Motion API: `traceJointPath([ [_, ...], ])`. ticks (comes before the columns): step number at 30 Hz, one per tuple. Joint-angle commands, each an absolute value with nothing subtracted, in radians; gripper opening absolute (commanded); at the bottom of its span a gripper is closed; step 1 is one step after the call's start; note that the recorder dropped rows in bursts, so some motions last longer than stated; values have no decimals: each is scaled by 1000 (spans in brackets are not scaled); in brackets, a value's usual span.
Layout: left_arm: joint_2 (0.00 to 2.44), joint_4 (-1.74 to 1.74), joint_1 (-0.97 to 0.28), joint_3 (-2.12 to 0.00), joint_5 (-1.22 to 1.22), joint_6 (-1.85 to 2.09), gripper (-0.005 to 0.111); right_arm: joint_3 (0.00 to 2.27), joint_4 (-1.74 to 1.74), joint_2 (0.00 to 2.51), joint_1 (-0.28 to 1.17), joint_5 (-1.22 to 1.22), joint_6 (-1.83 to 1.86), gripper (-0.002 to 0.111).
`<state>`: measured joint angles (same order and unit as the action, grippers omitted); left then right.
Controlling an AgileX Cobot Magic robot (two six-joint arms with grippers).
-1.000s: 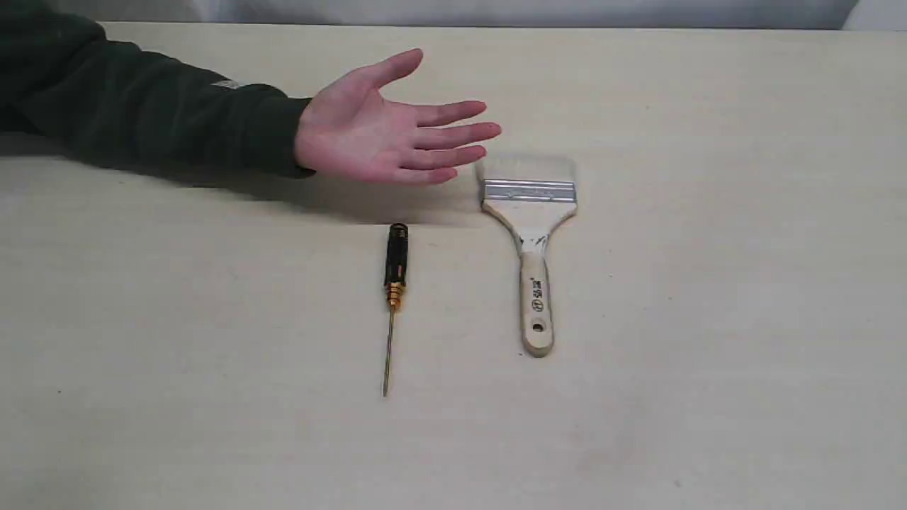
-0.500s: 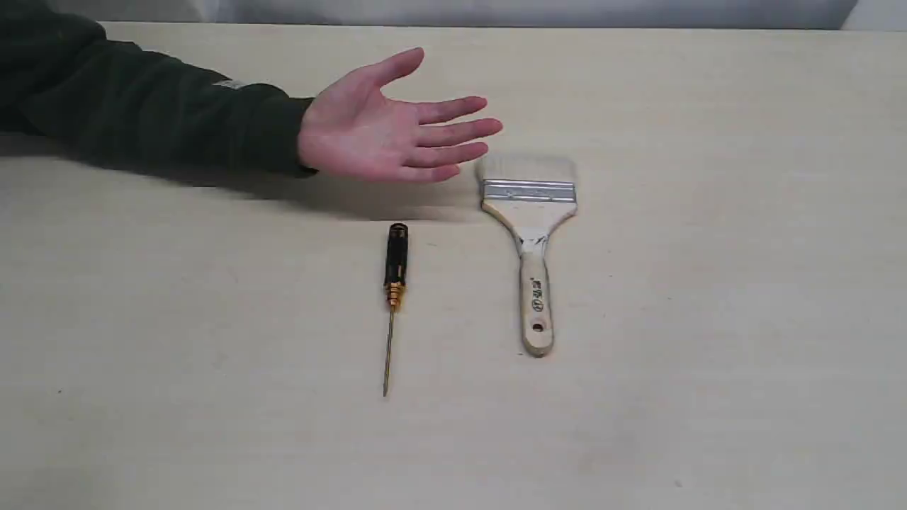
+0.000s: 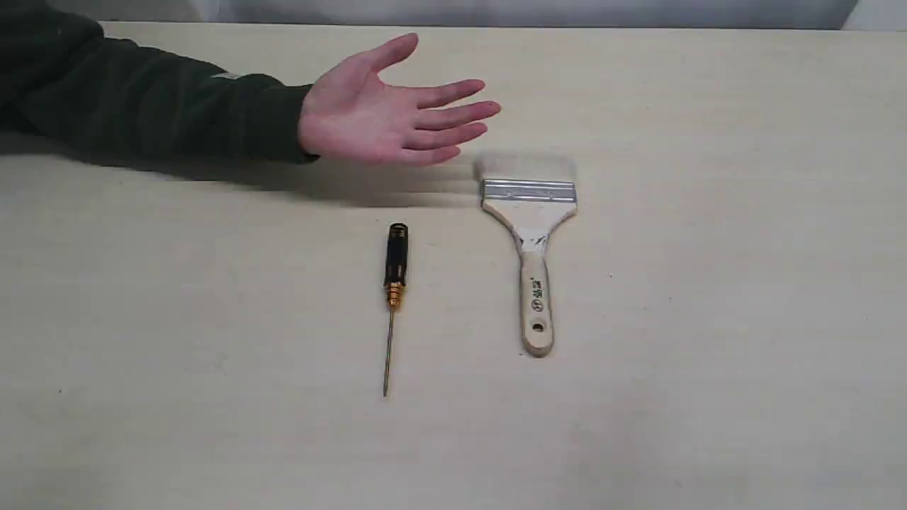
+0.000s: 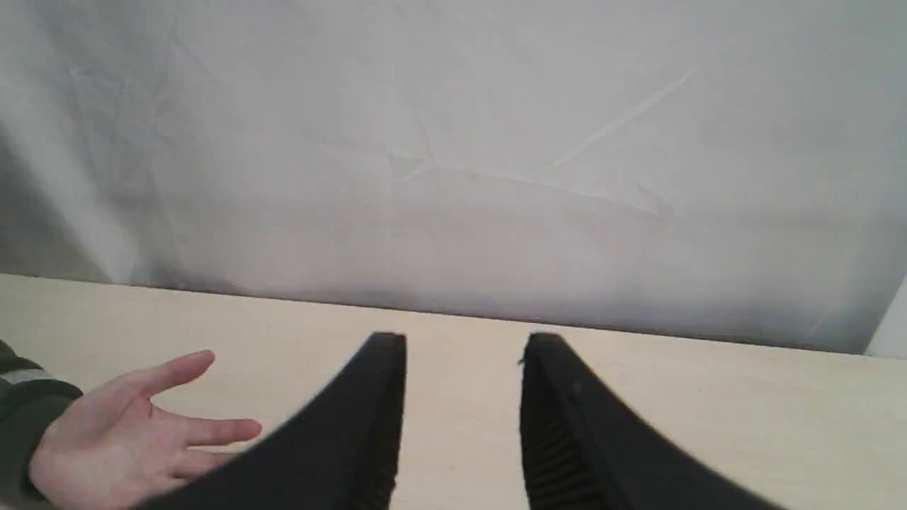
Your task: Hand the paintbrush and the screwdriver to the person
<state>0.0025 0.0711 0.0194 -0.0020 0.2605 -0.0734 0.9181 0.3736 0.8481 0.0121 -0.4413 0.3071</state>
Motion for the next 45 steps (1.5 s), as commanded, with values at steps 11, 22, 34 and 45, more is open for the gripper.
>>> traceJointPath([
  [11, 0, 67, 11, 0, 250, -75, 0, 997, 50, 1152, 180, -454, 151, 30],
  [22, 0, 67, 11, 0, 250, -75, 0, 1132, -559, 1515, 454, -681, -438, 30],
  [34, 0, 69, 11, 0, 249, -75, 0, 1286, -299, 1773, 480, -775, -362, 54],
  [45, 0, 69, 11, 0, 249, -75, 0, 1286, -163, 1905, 480, -727, -318, 54],
])
